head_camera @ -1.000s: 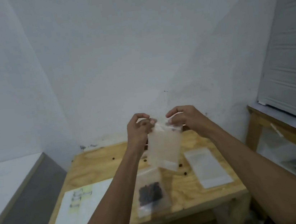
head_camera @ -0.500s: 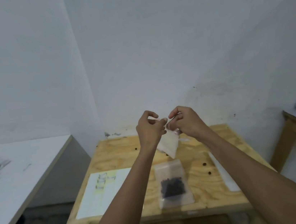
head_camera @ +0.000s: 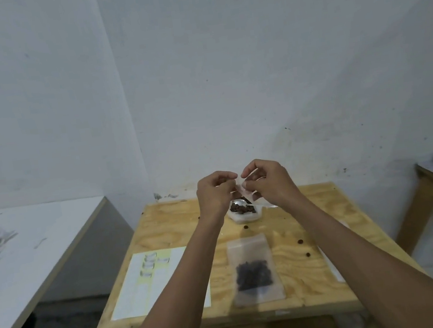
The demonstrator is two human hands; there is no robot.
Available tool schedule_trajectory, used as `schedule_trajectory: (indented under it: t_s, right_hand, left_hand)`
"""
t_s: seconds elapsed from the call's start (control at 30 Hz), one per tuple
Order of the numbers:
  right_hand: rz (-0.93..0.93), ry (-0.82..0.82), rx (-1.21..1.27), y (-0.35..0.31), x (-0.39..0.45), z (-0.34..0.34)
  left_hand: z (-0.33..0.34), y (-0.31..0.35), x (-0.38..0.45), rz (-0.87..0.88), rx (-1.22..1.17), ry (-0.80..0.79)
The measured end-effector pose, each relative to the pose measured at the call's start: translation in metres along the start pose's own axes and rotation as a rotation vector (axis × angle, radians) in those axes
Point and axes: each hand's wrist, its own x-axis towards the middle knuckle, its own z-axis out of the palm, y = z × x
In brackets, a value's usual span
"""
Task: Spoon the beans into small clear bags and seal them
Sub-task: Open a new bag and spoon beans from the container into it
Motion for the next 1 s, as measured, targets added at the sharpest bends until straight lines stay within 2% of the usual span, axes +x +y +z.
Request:
schedule_trajectory:
  t_s: [0.13, 0.23, 0.33, 0.5, 0.67, 0.8, 1.0]
  right_hand:
    - [-0.068, 0.142, -0.166, 0.007, 0.000, 0.012]
    - [-0.104, 0.069, -0.228, 0.011, 0.000, 0.017]
    - [-0.108, 0.020, -0.229, 0.010, 0.001, 0.018]
    - [-0.112, 0.052, -0.240, 0.007, 0.000, 0.019]
    - [-0.149, 0.131, -0.352, 0.010, -0.002, 0.023]
    - [-0.188, 0.134, -0.435, 0.013, -0.006, 0.027]
    - [-0.226, 0.204, -0.495, 0.024, -0.003, 0.022]
  left_hand:
    - [0.007, -0.005, 0.003, 0.032, 0.118, 0.073]
    - [0.008, -0.008, 0.002, 0.040, 0.136, 0.103]
    - [0.004, -0.013, 0.001, -0.012, 0.031, 0.129]
    - [-0.005, -0.011, -0.003, -0.072, -0.023, -0.010]
    - [-0.005, -0.008, -0.004, -0.002, 0.125, -0.004]
    - [0.001, -0.005, -0.008, 0.089, 0.266, 0.014]
    - [-0.009, -0.014, -0.004, 0.103, 0.378, -0.009]
